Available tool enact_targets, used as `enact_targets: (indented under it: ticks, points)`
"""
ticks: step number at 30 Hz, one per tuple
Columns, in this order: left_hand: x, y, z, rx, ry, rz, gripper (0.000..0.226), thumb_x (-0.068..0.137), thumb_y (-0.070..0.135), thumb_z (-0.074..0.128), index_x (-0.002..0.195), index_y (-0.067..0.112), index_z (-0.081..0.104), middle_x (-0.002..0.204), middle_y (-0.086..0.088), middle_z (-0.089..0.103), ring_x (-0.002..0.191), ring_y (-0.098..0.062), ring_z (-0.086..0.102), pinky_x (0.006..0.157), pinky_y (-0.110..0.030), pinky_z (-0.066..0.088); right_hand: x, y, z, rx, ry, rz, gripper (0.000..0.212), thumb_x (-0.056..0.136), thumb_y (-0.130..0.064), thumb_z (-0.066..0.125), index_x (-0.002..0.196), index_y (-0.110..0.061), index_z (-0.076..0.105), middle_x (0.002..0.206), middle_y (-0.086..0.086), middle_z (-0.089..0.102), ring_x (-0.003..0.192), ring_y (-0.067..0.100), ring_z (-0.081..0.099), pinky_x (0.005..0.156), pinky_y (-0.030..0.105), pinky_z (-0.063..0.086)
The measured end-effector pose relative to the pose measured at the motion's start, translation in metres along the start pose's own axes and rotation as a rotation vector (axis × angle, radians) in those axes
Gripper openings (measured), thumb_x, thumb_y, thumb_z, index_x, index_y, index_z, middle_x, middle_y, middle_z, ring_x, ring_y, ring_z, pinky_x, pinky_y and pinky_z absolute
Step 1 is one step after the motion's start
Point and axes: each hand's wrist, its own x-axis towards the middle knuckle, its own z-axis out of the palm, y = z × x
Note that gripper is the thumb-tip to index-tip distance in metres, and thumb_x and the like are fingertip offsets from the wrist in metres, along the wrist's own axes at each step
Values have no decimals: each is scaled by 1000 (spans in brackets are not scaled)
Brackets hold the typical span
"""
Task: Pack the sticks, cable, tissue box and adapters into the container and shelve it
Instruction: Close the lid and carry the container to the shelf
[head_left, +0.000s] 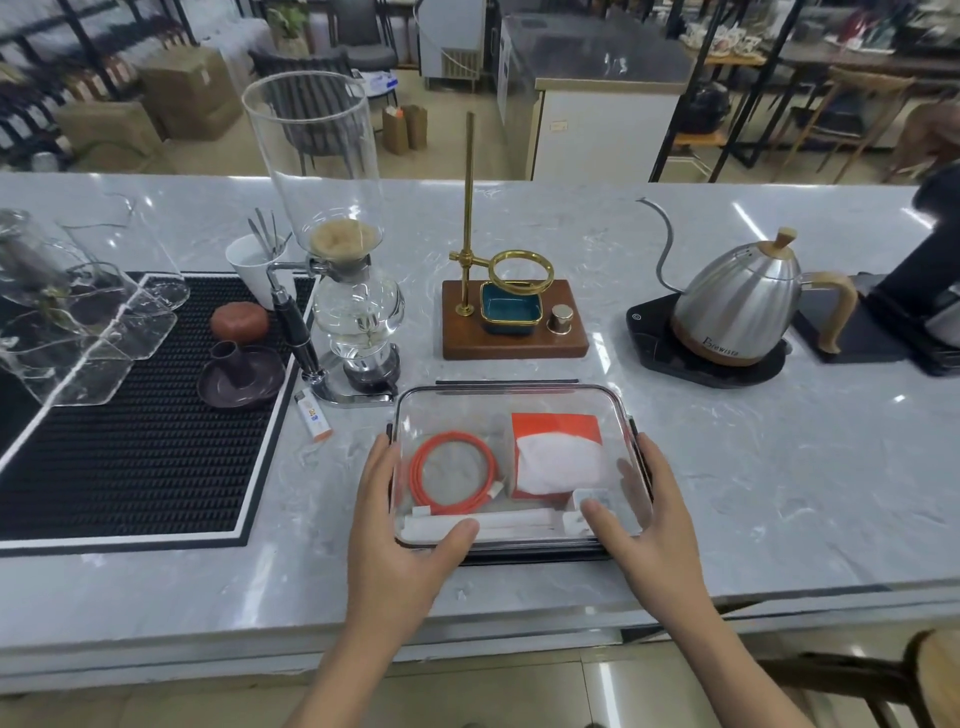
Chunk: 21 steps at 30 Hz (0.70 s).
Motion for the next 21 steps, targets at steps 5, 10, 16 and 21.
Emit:
enact_targets:
  ticks: [5, 10, 16, 21]
  points:
    - [-9, -3, 9, -261, 37, -176, 100, 61, 45, 79, 149, 33, 34, 145, 22, 48, 135, 4, 42, 113, -30, 34, -4, 13, 6, 175, 49, 139, 95, 67, -54, 72, 150, -37, 28, 153, -17, 38, 140, 4, 38, 117, 45, 31]
    - [-11, -8, 13, -353, 20, -223, 92, 64, 41, 79, 147, 30, 40, 144, 15, 52, 136, -3, 45, 114, -35, 33, -8, 19, 14, 390, 4, 189, 85, 69, -47, 65, 146, -19, 42, 147, -13, 48, 135, -3, 42, 113, 26, 31]
    - [-13, -2, 12, -417, -24, -283, 74, 61, 40, 79, 130, 40, 54, 129, 26, 62, 125, 6, 53, 98, -19, 39, -8, 21, 10, 404, -31, 201, 88, 68, -48, 64, 147, -20, 39, 148, -17, 45, 135, -7, 40, 95, 7, 39]
    - [-17, 7, 12, -412, -10, -292, 75, 61, 38, 80, 132, 36, 55, 129, 20, 64, 124, 3, 55, 100, -24, 41, -7, 21, 9, 424, -54, 208, 88, 66, -47, 63, 147, -20, 41, 148, -18, 45, 133, -8, 41, 92, 2, 39]
